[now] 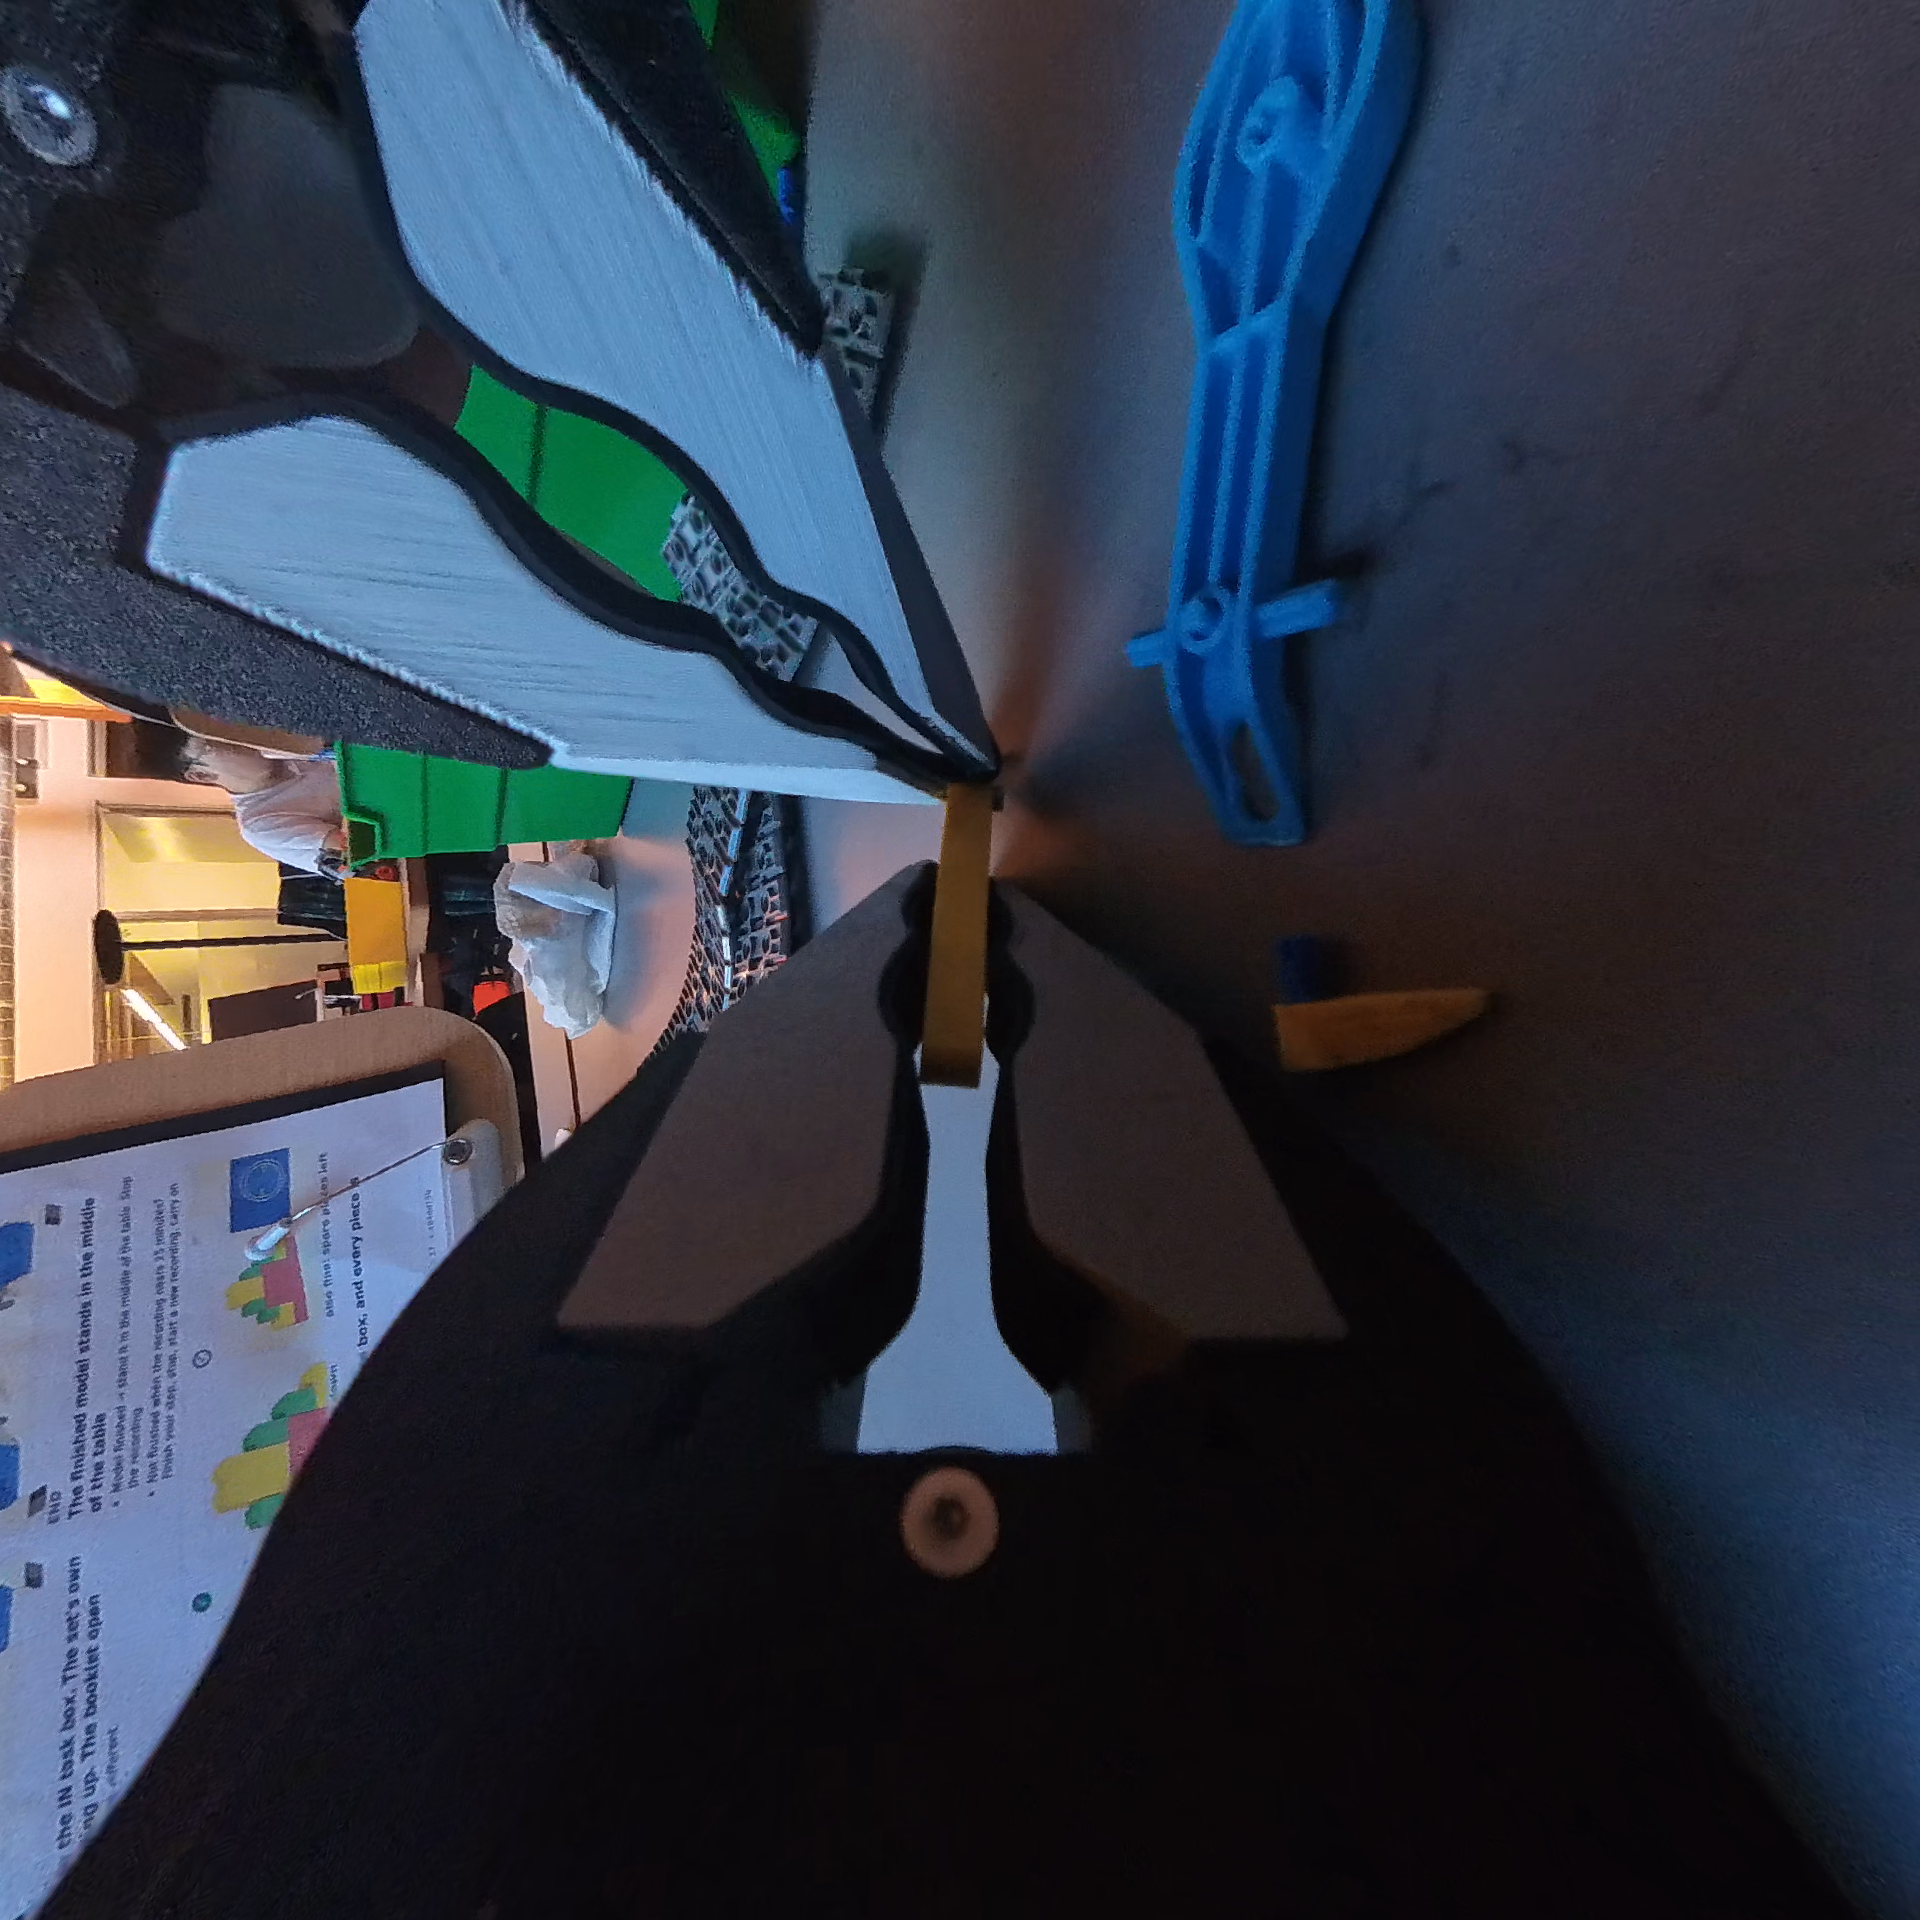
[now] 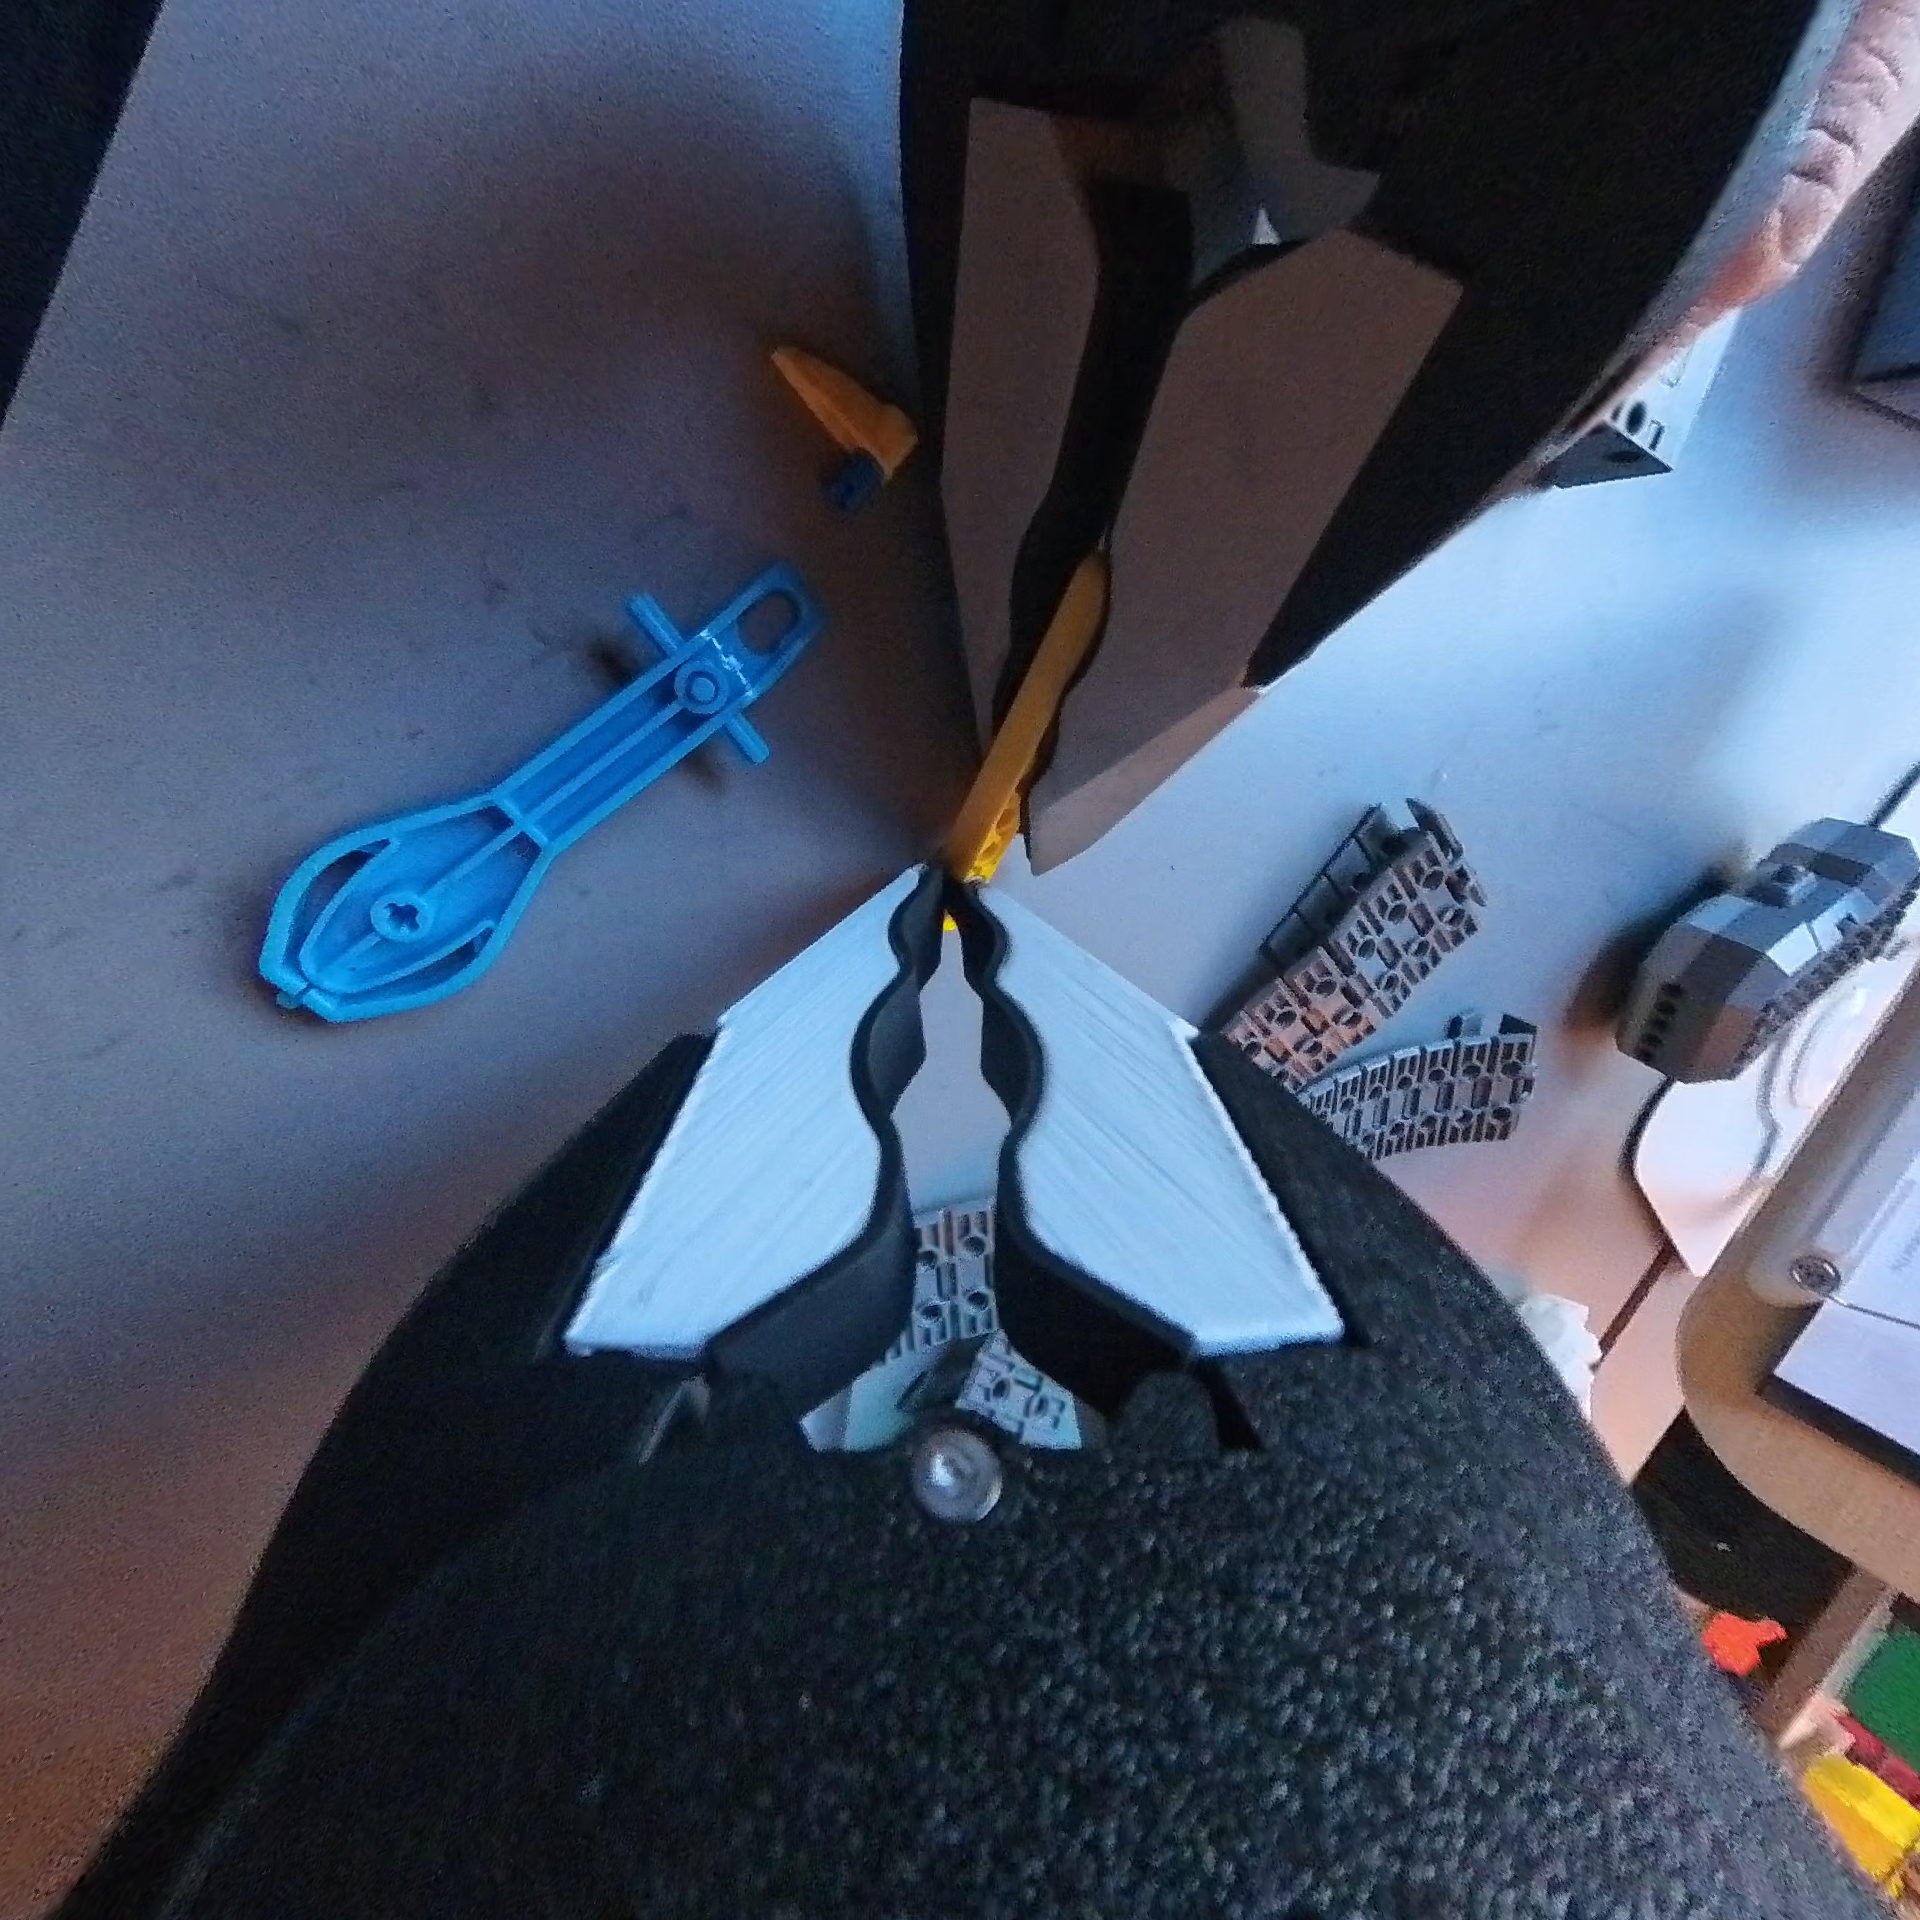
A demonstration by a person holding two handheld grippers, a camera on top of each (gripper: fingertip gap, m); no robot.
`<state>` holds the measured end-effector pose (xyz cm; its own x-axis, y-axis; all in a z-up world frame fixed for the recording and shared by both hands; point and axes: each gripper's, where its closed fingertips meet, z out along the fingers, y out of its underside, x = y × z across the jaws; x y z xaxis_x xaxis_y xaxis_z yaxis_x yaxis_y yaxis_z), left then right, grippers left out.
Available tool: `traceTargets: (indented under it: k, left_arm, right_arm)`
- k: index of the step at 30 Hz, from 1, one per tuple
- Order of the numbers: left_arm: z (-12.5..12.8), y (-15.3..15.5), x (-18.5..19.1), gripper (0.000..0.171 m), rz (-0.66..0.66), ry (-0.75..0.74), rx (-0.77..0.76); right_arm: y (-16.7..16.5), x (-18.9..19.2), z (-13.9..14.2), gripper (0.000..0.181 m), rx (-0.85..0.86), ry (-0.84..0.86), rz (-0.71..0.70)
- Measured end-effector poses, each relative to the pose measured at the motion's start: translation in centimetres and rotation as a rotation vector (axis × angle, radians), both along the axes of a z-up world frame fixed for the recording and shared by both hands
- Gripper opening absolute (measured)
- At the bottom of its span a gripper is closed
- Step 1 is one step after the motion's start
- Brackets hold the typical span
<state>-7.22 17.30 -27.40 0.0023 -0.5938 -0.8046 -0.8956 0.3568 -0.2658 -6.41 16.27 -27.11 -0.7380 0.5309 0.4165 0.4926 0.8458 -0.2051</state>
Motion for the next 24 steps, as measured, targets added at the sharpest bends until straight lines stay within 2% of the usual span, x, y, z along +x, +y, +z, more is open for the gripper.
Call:
traceTargets:
  k: [24]
  left_arm:
    - [0.0, 0.01, -0.04, 0.005, -0.007, 0.025, 0.024]
  right_arm:
    - [-0.05, 0.04, -0.04, 0.0, -0.056, -0.225, 0.19]
